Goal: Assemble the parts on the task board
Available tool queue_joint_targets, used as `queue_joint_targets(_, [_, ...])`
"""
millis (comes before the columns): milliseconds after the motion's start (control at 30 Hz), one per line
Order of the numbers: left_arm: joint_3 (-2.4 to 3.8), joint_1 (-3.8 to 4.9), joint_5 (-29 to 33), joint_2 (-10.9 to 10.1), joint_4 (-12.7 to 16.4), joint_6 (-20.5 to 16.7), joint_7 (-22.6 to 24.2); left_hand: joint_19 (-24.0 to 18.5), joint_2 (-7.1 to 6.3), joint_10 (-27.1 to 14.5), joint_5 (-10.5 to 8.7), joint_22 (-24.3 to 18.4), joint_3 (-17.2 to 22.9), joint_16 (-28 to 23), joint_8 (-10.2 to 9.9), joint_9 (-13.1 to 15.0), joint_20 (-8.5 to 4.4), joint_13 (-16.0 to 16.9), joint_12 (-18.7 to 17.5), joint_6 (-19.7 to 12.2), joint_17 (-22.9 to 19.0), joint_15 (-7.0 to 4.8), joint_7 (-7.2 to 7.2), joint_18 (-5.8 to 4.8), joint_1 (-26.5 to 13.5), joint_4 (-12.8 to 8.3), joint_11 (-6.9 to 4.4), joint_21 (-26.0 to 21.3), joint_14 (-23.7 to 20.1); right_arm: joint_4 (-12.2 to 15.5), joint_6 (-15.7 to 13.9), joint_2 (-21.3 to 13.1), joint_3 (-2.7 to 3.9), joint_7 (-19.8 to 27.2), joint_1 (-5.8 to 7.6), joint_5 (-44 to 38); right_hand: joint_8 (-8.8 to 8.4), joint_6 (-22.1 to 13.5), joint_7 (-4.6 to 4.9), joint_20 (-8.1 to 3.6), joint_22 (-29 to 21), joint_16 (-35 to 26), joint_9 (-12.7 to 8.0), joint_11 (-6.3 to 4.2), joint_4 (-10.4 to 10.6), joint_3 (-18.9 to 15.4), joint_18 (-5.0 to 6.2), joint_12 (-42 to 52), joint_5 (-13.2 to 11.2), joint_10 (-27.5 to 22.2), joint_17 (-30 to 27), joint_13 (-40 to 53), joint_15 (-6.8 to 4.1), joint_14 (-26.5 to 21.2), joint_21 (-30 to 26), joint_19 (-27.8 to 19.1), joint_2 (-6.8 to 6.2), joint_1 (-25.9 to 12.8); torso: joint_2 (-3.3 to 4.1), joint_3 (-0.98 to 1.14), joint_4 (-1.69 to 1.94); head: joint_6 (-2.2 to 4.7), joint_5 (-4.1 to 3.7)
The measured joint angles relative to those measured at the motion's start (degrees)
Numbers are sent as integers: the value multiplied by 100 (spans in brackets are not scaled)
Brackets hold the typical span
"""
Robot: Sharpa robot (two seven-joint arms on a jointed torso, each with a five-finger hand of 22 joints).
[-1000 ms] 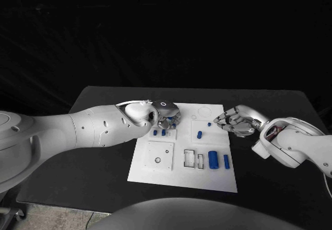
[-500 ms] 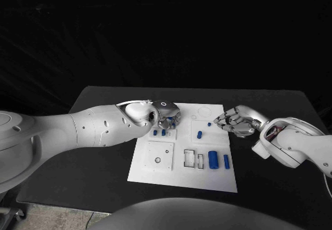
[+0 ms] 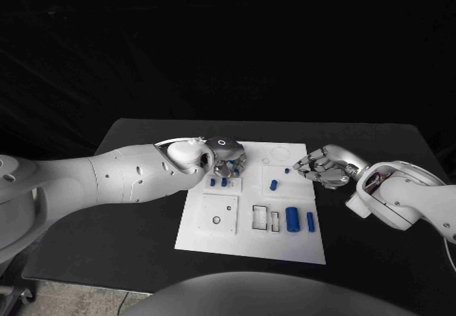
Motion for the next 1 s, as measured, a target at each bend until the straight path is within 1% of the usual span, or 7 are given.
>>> queue_joint_targets(67, [11,66,-8,-43,60,4,-5,0,0,4,-37,0,0,-6,-30,-11,0,-16,-34,0,-13,0,0,0,0,0,-5,0,0,-15,11,7,0,-5,0,0,0,0,0,0,0,0,0,0,0,0,0,-13,0,0,0,1,0,0,0,0,0,0,-1,1,0,0,12])
queue_joint_targets(233, [43,293,-23,-171,205,12,-26,0,-7,70,-65,-1,0,-6,-32,-22,0,-21,-64,0,-31,0,0,0,-7,0,-30,0,0,-34,40,34,0,-20,0,3,0,0,0,0,0,0,0,0,0,0,0,-23,0,0,0,2,0,0,0,0,0,0,-2,1,-2,0,32])
queue_joint_targets(367, [50,370,-33,-276,280,1,-52,0,-22,129,-93,-1,16,-6,-55,-33,0,-21,-64,0,-31,0,0,0,-23,-16,-28,0,0,-40,61,53,0,-25,0,4,0,0,0,0,-1,0,-1,20,0,0,0,-23,0,-20,-1,1,0,0,-26,0,0,0,-3,1,-3,0,20])
queue_joint_targets(467, [46,382,-37,-326,315,0,-70,0,-22,162,-93,-1,22,-6,-55,-39,0,-18,-65,1,-31,0,0,0,-23,-22,-41,0,0,-42,76,57,0,-27,-3,5,0,0,0,0,-1,0,-1,20,0,0,0,-24,0,-20,-1,0,0,0,-26,0,0,0,-3,1,-3,0,12])
queue_joint_targets(567, [14,380,-40,-362,353,5,-91,0,-22,162,-93,-1,22,-6,-55,-46,0,-13,-65,21,-51,0,-20,0,-23,-22,-41,-19,0,-43,94,56,0,-30,-7,7,0,0,0,0,-1,0,-1,20,0,0,0,-23,0,-20,-1,-1,0,0,-26,0,0,0,-2,1,-3,0,12])
queue_joint_targets(800, [-21,274,-44,-420,377,26,-126,0,-22,195,-97,-1,31,-33,-55,-47,0,-7,-65,21,-77,0,-20,0,-23,-31,-50,-25,0,-44,127,50,0,-37,-13,10,0,0,0,0,4,-22,-1,20,-16,16,0,-23,0,-20,-1,-2,0,0,-26,0,0,0,4,-2,-1,0,1])
queue_joint_targets(1000, [-25,238,-44,-431,371,48,-145,-1,-22,204,-104,-2,38,-33,-55,-47,0,-7,-65,20,-80,0,-20,0,-23,-37,-42,-25,0,-44,155,42,0,-48,-15,12,0,0,0,0,3,-22,-2,20,-16,16,0,-23,0,-20,-1,-3,0,0,-26,0,0,0,9,-2,-1,0,10])
